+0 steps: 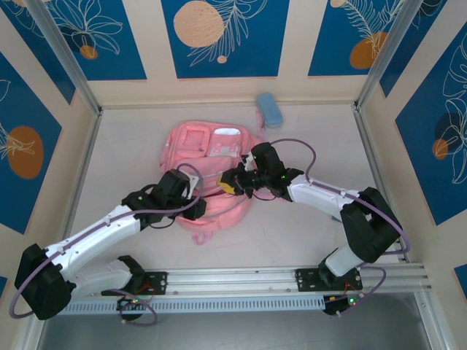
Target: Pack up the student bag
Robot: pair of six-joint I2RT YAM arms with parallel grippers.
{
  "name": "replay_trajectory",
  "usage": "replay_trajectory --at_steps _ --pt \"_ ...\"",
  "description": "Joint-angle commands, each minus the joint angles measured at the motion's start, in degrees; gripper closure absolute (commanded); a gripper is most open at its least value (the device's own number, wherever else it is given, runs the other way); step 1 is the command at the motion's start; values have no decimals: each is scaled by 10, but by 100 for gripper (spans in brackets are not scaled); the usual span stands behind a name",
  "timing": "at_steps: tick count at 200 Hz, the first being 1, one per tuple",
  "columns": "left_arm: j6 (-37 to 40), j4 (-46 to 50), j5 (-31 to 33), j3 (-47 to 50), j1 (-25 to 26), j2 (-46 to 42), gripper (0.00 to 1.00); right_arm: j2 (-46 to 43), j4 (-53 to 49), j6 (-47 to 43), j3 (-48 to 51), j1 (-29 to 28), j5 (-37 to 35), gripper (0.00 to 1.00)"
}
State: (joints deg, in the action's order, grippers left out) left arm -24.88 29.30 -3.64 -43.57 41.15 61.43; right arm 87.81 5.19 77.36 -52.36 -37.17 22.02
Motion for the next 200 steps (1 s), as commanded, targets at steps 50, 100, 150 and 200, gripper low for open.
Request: replay_trajectory --at_steps 50,100,150,200 --pt "-3 -30 -3 11 -3 2 71 -4 28 0 -31 1 6 83" --pt "0 -40 0 8 -2 17 67 -4 31 0 -31 0 17 83" --pt "3 -33 17 2 -3 26 86 -8 31 -2 -27 3 19 85" --pt "10 33 67 -7 -2 11 100 -37 -51 -38 -22 11 -46 91"
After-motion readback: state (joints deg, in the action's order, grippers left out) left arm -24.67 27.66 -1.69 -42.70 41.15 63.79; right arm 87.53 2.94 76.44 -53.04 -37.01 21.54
